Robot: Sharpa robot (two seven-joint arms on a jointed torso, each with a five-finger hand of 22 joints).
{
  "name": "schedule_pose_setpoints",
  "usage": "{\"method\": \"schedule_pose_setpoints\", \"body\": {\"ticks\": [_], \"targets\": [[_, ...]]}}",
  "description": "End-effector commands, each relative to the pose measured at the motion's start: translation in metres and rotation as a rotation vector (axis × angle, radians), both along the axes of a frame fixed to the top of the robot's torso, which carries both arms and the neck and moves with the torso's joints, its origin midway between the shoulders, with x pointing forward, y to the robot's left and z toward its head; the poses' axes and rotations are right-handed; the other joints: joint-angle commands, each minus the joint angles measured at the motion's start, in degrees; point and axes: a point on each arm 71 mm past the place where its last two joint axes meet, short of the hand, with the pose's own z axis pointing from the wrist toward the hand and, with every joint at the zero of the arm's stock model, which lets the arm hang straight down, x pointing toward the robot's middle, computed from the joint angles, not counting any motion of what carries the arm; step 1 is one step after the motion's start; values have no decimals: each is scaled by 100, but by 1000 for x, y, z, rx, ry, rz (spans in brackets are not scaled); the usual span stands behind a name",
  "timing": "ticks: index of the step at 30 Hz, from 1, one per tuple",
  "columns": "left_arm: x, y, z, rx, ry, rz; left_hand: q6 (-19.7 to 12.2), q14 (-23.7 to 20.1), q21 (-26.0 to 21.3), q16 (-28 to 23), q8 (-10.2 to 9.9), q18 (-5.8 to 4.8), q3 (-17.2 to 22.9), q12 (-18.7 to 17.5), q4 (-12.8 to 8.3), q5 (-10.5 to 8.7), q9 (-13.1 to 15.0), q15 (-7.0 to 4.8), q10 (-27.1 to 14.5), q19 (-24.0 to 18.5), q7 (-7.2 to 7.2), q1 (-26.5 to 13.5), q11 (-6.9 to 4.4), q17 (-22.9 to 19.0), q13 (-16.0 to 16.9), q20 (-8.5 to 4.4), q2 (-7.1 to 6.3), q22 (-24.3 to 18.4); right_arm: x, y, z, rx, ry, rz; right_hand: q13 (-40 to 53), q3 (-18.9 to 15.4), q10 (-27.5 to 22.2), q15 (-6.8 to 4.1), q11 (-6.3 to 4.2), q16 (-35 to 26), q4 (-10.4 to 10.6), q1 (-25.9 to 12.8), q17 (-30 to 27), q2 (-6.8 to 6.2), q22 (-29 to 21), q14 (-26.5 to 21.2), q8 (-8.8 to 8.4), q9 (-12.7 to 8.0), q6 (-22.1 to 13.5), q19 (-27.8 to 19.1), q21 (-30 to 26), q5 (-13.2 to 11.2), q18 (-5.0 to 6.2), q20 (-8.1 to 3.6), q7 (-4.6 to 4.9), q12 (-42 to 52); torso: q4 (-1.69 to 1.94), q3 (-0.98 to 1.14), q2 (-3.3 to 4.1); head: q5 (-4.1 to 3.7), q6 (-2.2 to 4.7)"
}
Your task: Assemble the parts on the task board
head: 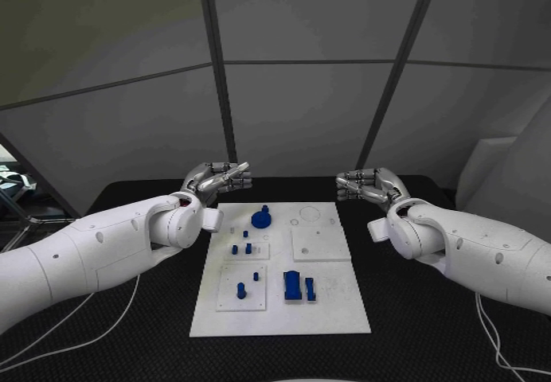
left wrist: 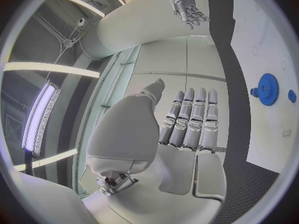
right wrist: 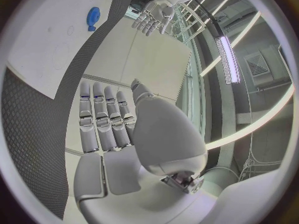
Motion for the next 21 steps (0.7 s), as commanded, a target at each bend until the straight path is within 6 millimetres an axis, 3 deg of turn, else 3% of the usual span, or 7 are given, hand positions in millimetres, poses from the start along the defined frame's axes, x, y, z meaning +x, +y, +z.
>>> {"method": "schedule_pose_setpoints", "body": {"ticks": [1, 9, 10, 11, 12, 13, 21], "targets": [[3, 5, 1, -82, -28, 114, -144, -152, -367, -456, -135, -80, -145, -247, 62, -6, -2, 74, -224, -827, -25, -111, 25, -218, 2, 152, 42, -592, 4, 5, 3, 107, -24, 18, -219, -84, -54, 68, 73, -215, -15, -168, -219, 56, -309, -107, -20, -149, -81, -119, -31, 7, 63, 55, 33, -89, 3, 0, 2, 0, 66], [2, -1, -6, -82, -39, 171, -1289, -1342, -600, -1343, -402, -376, -438, -820, 464, 25, -58, -42, -1780, -2196, -39, -397, -125, -335, -73, 180, 27, -1542, 9, 20, 1, 125, -26, 34, -765, -407, -784, 357, 316, -308, -119, -762, -796, 361, -1370, -850, -34, -634, -679, -953, -30, -74, 23, 325, 227, -131, 7, 26, -5, 6, 79], [1, -5, -8, -65, -2, 94, -2423, -2256, -813, -1742, -711, -492, -781, -1098, 52, -441, -378, -319, -2754, -2620, -385, -2593, -401, -628, -363, -327, 215, -1838, 8, 17, -2, 77, -7, 14, -1119, -213, -2323, 34, -43, -649, -385, -2955, -1147, -25, -1842, -2402, -376, -788, -2017, -2312, -367, -381, -295, -171, -301, -479, 8, 14, 5, -1, 77], [1, -6, -8, -64, -2, 95, -2521, -2329, -813, -1742, -711, -491, -790, -1098, 61, -441, -378, -334, -2858, -2656, -397, -2694, -416, -628, -363, -351, 215, -1866, 8, 17, -2, 78, -7, 13, -1119, -213, -2395, 32, -53, -649, -396, -3041, -1147, -25, -1895, -2481, -376, -811, -2088, -2385, -367, -393, -295, -182, -311, -479, 13, 15, 4, -4, 82], [0, -6, -8, -62, -3, 96, -2629, -2417, -813, -1742, -711, -493, -821, -1098, 31, -441, -378, -357, -2959, -2699, -419, -2879, -440, -628, -363, -393, 228, -1896, 7, 17, -2, 80, -8, 11, -1119, -213, -2510, 12, -77, -649, -410, -3212, -1147, -25, -1943, -2600, -376, -1226, -2192, -2492, -367, -422, -295, -214, -328, -479, 23, 18, 3, -10, 93], [-1, -7, -8, -58, -4, 98, -2768, -2528, -813, -1742, -711, -496, -864, -1098, -11, -441, -378, -390, -3086, -2754, -455, -3131, -471, -628, -363, -448, 643, -1934, 6, 17, -2, 84, -10, 7, -1119, -213, -2699, -25, -118, -649, -439, -3487, -1147, -25, -2010, -2794, -376, -1226, -2360, -2663, -367, -463, -295, -273, -352, -479, 48, 24, 0, -25, 121], [-17, -21, -6, -6, -23, 130, -3447, -3078, -813, -1742, -711, -499, -1074, -1098, -221, -441, -378, -551, -3686, -3028, -648, -4388, -634, -628, -363, -723, 643, -2116, -13, 23, 5, 139, -26, -55, -1119, -213, -3595, -203, -322, -649, -600, -4760, -1147, -25, -2309, -3705, -376, -1226, -3148, -3464, -367, -649, -455, -553, -541, -479, 341, 98, -38, -195, 447]]}}
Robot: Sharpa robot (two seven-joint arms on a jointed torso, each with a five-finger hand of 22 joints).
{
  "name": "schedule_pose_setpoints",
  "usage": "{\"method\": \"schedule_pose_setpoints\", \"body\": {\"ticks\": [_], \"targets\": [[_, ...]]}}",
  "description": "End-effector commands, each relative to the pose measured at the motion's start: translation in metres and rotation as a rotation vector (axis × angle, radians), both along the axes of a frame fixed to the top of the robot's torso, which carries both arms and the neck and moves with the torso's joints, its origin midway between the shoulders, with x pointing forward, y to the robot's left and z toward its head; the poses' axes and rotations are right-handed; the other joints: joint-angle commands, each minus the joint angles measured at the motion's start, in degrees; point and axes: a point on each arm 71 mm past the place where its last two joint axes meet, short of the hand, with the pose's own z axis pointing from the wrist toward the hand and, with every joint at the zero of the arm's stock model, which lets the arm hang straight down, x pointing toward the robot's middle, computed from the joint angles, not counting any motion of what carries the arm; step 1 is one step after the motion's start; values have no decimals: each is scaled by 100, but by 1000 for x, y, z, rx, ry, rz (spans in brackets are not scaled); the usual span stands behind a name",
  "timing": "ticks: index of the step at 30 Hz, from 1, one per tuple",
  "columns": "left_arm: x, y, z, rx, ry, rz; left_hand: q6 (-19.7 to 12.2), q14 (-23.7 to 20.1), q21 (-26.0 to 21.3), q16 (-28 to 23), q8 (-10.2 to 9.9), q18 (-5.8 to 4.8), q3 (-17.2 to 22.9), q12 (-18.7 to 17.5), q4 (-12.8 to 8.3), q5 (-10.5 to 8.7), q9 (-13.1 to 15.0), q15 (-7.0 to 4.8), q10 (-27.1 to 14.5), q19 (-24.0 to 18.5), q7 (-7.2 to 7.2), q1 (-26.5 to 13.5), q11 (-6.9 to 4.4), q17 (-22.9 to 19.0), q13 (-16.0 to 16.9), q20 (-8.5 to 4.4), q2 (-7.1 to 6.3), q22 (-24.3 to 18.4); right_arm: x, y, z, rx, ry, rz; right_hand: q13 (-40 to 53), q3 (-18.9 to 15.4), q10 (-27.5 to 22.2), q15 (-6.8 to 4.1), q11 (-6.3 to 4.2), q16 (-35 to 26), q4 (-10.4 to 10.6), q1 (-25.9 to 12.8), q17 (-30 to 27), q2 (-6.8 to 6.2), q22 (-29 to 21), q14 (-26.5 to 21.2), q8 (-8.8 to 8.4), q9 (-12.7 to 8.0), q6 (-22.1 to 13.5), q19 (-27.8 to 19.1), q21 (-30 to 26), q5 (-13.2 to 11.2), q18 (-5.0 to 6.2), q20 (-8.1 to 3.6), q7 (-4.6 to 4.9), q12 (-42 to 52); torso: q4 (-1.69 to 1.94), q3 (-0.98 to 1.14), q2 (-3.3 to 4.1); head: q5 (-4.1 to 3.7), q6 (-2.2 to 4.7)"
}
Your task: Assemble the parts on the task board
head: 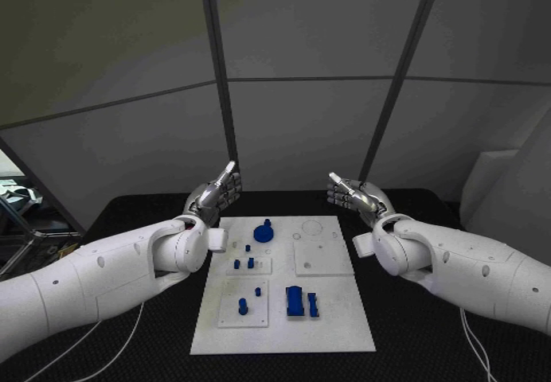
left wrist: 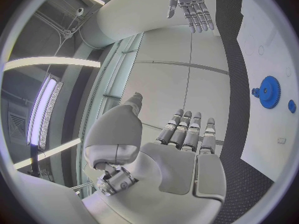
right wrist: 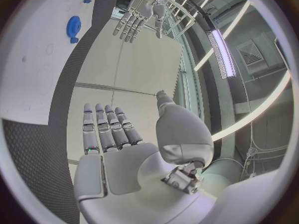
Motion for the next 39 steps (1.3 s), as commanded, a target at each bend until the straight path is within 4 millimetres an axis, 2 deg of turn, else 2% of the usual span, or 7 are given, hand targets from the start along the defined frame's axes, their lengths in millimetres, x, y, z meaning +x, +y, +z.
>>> {"method": "schedule_pose_setpoints", "body": {"ticks": [1, 2, 9, 10, 15, 16, 39], "targets": [[-7, -3, 4, 70, -36, 62, -820, -665, -56, -79, -76, -226, -237, -81, -274, -107, -58, -194, -726, -316, -231, -1525, -193, -52, -53, -351, 166, -221, -9, 1, 6, 42, -26, -91, -65, 26, -1074, -214, -244, -78, -187, -1531, -64, -72, -358, -1092, -81, -143, -944, -962, -68, -220, -226, -336, -268, -72, 212, 54, -27, -86, 163], [-13, -7, 5, 86, -43, 72, -907, -740, -56, -79, -76, -228, -264, -81, -301, -107, -58, -609, -803, -351, -259, -1691, -611, -52, -53, -386, 166, -244, -15, 2, 8, 57, -26, -111, -65, 26, -1197, -238, -270, -78, -604, -1704, -64, -72, -400, -1218, -81, -143, -1050, -1070, -68, -248, -241, -375, -300, -72, 247, 63, -32, -106, 202], [-39, -24, 12, 155, -79, 117, -1313, -1065, -56, -79, -76, -226, -738, -81, -447, -107, -58, -609, -1160, -517, -725, -2457, -611, -52, -53, -552, 166, -691, -46, 8, 17, 106, -15, -196, -65, 26, -1737, -674, -768, -78, -604, -2476, -64, -72, -580, -1767, -81, -143, -1525, -1556, -68, -702, -351, -545, -435, -72, 283, 73, -37, -127, 243], [-42, -26, 13, 161, -83, 122, -1359, -1102, -56, -79, -76, -227, -738, -81, -461, -107, -58, -609, -1203, -539, -725, -2553, -611, -52, -53, -574, 166, -691, -49, 9, 18, 110, -13, -205, -65, 26, -1799, -674, -768, -78, -604, -2566, -64, -72, -601, -1832, -81, -143, -1582, -1612, -68, -702, -352, -564, -846, -72, 283, 73, -37, -127, 243], [-51, -31, 16, 182, -97, 137, -1600, -1300, -56, -79, -76, -227, -738, -81, -863, -107, -58, -609, -1413, -985, -725, -2991, -611, -52, -53, -686, 166, -691, -60, 10, 21, 120, -5, -232, -65, 26, -2106, -674, -768, -78, -604, -3002, -64, -72, -703, -2140, -81, -143, -1836, -1883, -68, -702, -753, -1062, -846, -72, 283, 73, -37, -127, 243], [-52, -31, 17, 184, -98, 138, -1640, -1333, -56, -79, -76, -225, -738, -81, -863, -107, -58, -609, -1449, -985, -725, -3060, -611, -52, -53, -1102, 166, -691, -61, 10, 21, 121, -4, -233, -65, 26, -2159, -674, -768, -78, -604, -3077, -64, -72, -721, -2196, -81, -143, -1888, -1931, -68, -702, -753, -1062, -846, -72, 283, 73, -37, -127, 243], [-52, -31, 17, 185, -99, 139, -2572, -2087, -56, -79, -76, -225, -738, -81, -863, -107, -58, -609, -2273, -985, -725, -4100, -611, -52, -53, -1102, 166, -691, -61, 10, 21, 121, -4, -234, -65, 26, -2882, -674, -768, -78, -604, -4126, -64, -72, -1130, -2938, -81, -143, -2533, -2573, -68, -702, -753, -1062, -846, -72, 283, 73, -37, -127, 243]]}}
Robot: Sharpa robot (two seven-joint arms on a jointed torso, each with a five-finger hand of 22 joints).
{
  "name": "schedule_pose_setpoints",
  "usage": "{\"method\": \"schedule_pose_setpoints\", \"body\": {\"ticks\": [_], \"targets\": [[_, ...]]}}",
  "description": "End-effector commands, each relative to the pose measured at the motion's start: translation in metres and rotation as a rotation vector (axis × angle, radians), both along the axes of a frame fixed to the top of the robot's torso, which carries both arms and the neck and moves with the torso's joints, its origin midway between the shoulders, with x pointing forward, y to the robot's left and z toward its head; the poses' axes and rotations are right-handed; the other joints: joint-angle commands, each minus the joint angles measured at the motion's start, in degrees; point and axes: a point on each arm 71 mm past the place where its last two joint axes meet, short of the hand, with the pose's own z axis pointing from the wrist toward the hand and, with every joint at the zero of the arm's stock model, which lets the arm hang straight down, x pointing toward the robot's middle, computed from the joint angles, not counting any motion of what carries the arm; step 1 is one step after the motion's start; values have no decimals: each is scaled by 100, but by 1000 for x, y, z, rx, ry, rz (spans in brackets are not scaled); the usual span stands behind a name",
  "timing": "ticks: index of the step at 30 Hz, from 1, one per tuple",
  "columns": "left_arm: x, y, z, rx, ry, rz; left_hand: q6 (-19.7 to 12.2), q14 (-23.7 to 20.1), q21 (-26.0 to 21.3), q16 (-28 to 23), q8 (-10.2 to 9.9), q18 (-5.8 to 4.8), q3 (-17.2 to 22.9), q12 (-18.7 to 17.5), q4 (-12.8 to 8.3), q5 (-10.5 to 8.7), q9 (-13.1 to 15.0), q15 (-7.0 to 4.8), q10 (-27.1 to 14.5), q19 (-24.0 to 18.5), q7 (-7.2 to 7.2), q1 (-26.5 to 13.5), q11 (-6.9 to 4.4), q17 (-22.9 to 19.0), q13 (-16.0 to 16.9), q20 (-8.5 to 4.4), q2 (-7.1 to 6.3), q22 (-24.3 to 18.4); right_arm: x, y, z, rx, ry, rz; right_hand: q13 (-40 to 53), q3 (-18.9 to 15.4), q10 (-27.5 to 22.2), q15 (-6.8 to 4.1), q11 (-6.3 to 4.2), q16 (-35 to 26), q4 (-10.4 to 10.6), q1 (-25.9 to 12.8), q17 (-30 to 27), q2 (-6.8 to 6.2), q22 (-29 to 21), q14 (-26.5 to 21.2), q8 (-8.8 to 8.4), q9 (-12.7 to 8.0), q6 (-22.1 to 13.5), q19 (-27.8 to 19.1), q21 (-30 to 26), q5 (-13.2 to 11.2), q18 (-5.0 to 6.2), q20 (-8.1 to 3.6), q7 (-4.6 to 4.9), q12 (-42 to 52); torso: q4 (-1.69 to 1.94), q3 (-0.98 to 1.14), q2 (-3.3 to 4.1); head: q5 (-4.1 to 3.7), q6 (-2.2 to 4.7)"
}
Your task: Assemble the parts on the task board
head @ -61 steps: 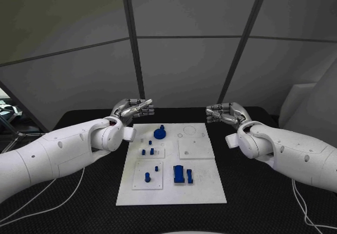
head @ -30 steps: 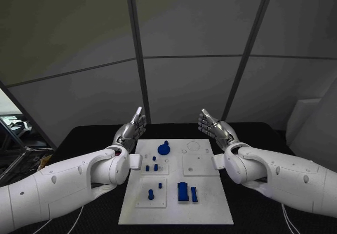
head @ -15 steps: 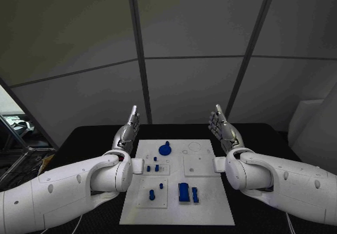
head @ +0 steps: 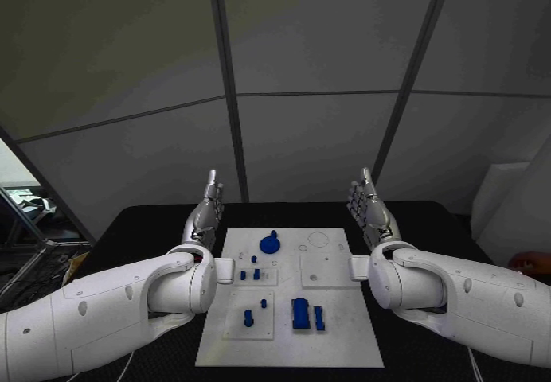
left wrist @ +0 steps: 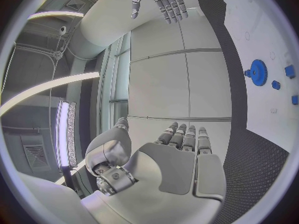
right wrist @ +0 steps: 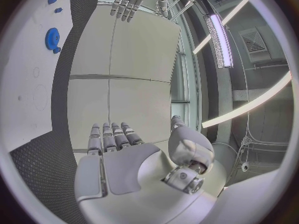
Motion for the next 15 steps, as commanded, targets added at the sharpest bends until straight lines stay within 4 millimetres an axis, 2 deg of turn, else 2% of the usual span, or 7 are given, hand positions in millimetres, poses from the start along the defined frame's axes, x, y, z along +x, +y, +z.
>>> {"method": "schedule_pose_setpoints", "body": {"ticks": [1, 3, 4, 5, 7, 8, 15], "targets": [[0, 0, 4, 12, -37, 1, -550, -235, -36, -35, -30, -225, 0, -20, -31, -19, -8, -1, -326, -20, -3, -310, -3, -9, -7, -51, 2, -10, 0, 0, 2, -2, -19, -8, -8, -4, -227, 1, -7, -28, -37, -312, -7, -1, -23, -222, -22, -5, -193, -216, -38, -29, -82, -7, -3, -37, 0, 0, 0, -1, 0], [0, 0, 4, 12, -37, 1, -550, -235, -36, -35, -30, -225, 0, -20, -31, -19, -8, -1, -326, -20, -3, -350, -3, -9, -7, -51, 2, -10, 0, 0, 2, -2, -19, -8, -8, -4, -304, 1, -7, -28, -37, -404, -7, -1, -23, -297, -22, -5, -626, -654, -38, -29, -82, -7, -3, -37, 0, 0, 0, -1, 0], [0, 0, 4, 12, -37, 1, -550, -235, -36, -35, -30, -225, 0, -20, -31, -19, -8, -1, -326, -20, -3, -365, -3, -9, -7, -51, 2, -10, 0, 0, 2, -2, -19, -8, -8, -4, -713, 1, -7, -28, -37, -513, -7, -1, -23, -715, -22, -5, -626, -654, -38, -29, -82, -7, -3, -37, 0, 0, 0, -1, 0], [0, 0, 4, 12, -37, 1, -550, -235, -36, -35, -30, -225, 0, -20, -31, -19, -8, -1, -326, -20, -3, -408, -3, -9, -7, -51, 2, -10, 0, 0, 2, -2, -19, -8, -8, -4, -713, 1, -7, -28, -37, -990, -7, -1, -23, -715, -22, -5, -626, -654, -38, -29, -82, -7, -3, -37, 0, 0, 0, -1, 0], [0, 0, 4, 12, -37, 1, -550, -235, -36, -35, -30, -224, 0, -20, -31, -19, -8, -1, -326, -20, -3, -556, -3, -9, -7, -51, 2, -10, 0, 0, 2, -2, -19, -8, -8, -4, -713, 1, -7, -28, -37, -990, -7, -1, -23, -715, -22, -5, -626, -654, -38, -29, -82, -7, -3, -37, 0, 0, 0, -1, 0], [0, 0, 4, 12, -37, 1, -550, -235, -36, -35, -30, -224, 0, -20, -31, -19, -8, -1, -326, -20, -3, -971, -3, -9, -7, -51, 2, -10, 0, 0, 2, -2, -19, -8, -8, -4, -713, 1, -7, -28, -37, -990, -7, -1, -23, -715, -22, -5, -626, -654, -38, -29, -82, -7, -3, -37, 0, 0, 0, -1, 0], [0, 0, 4, 12, -37, 1, -550, -235, -36, -35, -30, -224, 0, -20, -31, -19, -8, -1, -326, -20, -3, -971, -3, -9, -7, -51, 2, -10, 0, 0, 2, -2, -19, -8, -8, -4, -713, 1, -7, -28, -37, -990, -7, -1, -23, -715, -22, -5, -626, -654, -38, -29, -82, -7, -3, -37, 0, 0, 0, -1, 0]]}}
